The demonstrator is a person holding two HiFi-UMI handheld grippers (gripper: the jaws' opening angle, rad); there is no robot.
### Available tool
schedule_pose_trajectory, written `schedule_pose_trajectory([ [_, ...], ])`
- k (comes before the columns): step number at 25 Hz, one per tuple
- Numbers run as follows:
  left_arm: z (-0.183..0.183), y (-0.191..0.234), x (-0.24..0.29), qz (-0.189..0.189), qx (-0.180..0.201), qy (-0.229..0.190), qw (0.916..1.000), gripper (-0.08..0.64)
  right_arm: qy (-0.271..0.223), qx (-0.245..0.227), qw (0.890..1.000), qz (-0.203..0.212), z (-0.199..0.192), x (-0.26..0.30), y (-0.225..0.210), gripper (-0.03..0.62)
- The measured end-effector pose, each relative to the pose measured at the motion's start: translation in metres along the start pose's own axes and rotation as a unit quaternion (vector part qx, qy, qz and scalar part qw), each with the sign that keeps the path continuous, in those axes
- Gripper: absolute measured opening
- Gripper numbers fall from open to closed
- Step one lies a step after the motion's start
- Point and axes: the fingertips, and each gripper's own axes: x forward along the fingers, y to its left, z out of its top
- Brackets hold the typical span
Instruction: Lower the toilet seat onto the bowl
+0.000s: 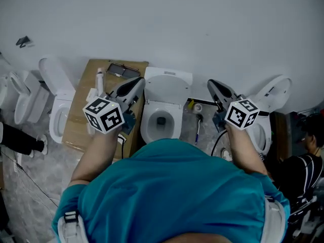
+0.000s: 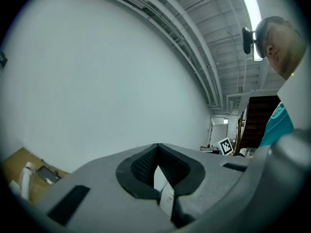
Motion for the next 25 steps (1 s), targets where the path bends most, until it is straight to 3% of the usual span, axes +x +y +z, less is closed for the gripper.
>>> schedule_pose_trajectory([
  [3,-0.003,0.000,0.002,0.004,0.000,0.007,1.0000,0.005,0.002,-0.018,1.000,0.002,-0.001,0.003,0.002,-0.002],
  [25,-0.009,-0.002,0.009,-0.027,0.000,0.038,0.9989,0.005,0.015,-0.023,1.000,-0.002,-0.018,0.009,0.014,-0.002],
])
